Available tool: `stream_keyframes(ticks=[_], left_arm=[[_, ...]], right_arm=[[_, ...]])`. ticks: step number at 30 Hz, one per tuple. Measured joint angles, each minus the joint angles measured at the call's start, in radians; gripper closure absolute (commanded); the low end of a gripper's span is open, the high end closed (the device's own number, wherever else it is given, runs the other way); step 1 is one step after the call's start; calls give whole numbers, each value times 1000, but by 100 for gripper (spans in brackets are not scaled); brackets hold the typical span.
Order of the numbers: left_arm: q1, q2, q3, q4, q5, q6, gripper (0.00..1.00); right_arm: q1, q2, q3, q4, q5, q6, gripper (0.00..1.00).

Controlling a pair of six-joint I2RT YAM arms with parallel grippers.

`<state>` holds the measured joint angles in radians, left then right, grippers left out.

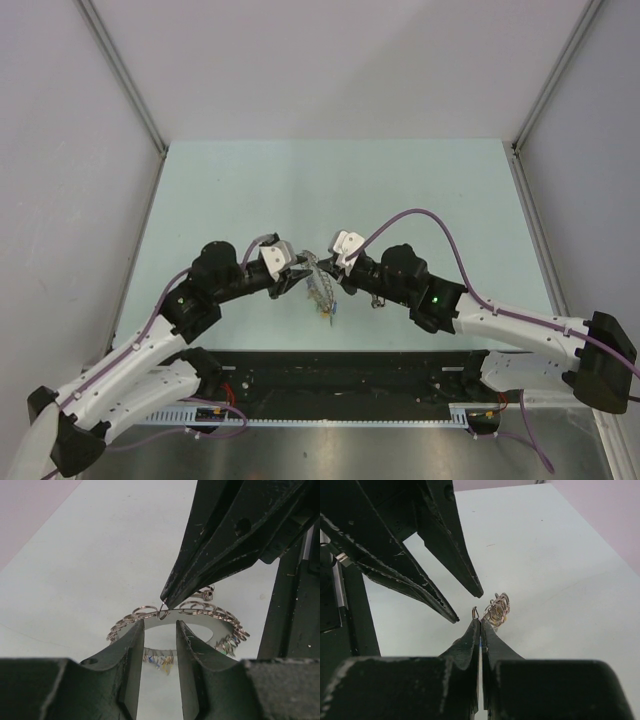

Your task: Put the keys on the keyring

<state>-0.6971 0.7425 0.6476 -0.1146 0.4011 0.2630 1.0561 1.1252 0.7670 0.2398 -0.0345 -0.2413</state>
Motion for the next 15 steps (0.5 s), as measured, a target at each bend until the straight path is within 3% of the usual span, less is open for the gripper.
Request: stream_keyframes(ticks=[15], left_arm=[[0, 50, 18, -8, 57, 0, 83]], right_arm=[[-1, 0, 0, -5, -61, -7, 100]])
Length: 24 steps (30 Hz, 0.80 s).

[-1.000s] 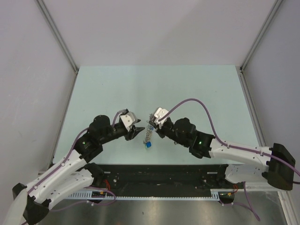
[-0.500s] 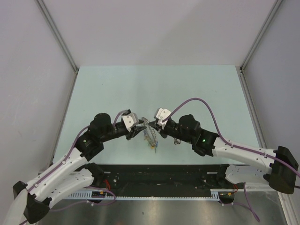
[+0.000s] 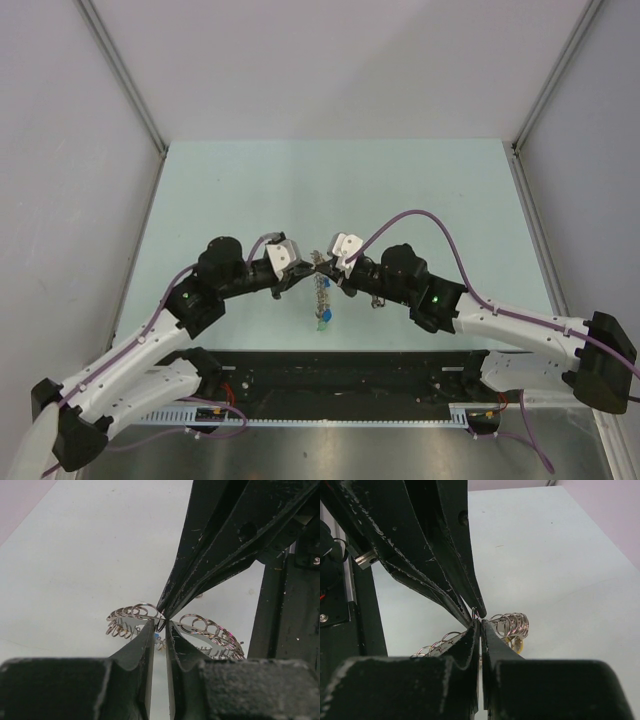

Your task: Put the keys on the keyring

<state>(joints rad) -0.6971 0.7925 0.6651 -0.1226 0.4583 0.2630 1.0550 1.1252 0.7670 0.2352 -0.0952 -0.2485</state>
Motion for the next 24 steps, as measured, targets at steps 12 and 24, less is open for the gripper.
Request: stream_keyframes(ticks=[12, 24], left_arm=[[4, 21, 9, -14, 24, -3, 100], [4, 27, 10, -14, -24, -80, 100]], right_arm=[[-1, 0, 0, -23, 0, -12, 100], [-31, -12, 16, -37, 2, 66, 57]])
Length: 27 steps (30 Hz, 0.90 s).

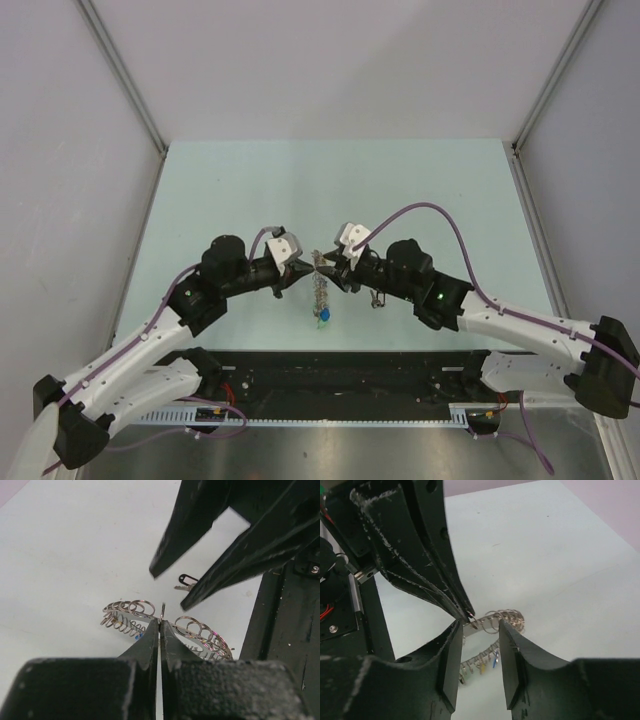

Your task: Put the keys on the keyring

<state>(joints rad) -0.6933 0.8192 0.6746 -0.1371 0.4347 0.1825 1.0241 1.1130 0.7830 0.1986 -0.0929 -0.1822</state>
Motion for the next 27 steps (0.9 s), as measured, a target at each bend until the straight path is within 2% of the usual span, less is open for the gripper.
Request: stream_keyframes(ticks=[1, 7, 12, 18, 21, 27], left_arm=[[0, 0, -2, 1, -13, -10, 100], [0, -1, -27, 3, -66, -34, 100], [0, -2, -28, 5, -101, -37, 100], [0, -2, -29, 5, -130, -44, 100], [0, -2, -31, 4, -145, -48, 100], [0, -2, -31, 3, -175, -53, 100]], right_arm=[[-8, -9, 2, -5, 0, 16, 52], [-78, -109, 13, -96, 21, 137, 41], [-165, -169, 18, -248, 68, 252, 40], [-256, -158, 19, -452, 125, 357, 41], [-267, -119, 19, -532, 153, 387, 43], [-303, 3, 1, -591, 164, 419, 49]])
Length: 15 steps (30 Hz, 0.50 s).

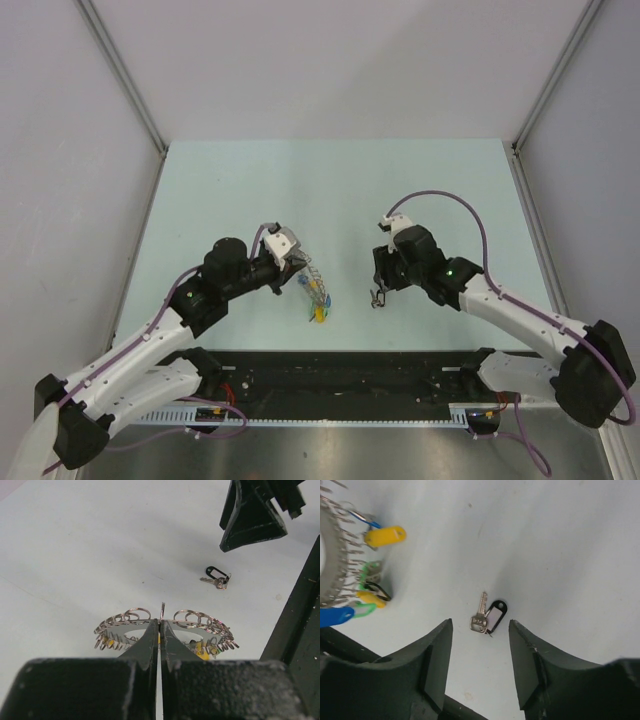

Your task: Put the keys on the keyring

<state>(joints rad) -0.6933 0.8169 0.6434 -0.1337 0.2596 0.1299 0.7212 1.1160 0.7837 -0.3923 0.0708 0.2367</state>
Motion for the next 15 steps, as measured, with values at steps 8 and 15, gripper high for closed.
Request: stream_keyframes(ticks=[8, 15], left_arm=[[0, -6, 0, -4, -23, 0, 100], [0, -8, 0, -4, -26, 0, 100]], right_arm=[[-31, 103, -68, -2, -62, 6, 53], [-43, 153, -92, 10, -145, 14, 54]])
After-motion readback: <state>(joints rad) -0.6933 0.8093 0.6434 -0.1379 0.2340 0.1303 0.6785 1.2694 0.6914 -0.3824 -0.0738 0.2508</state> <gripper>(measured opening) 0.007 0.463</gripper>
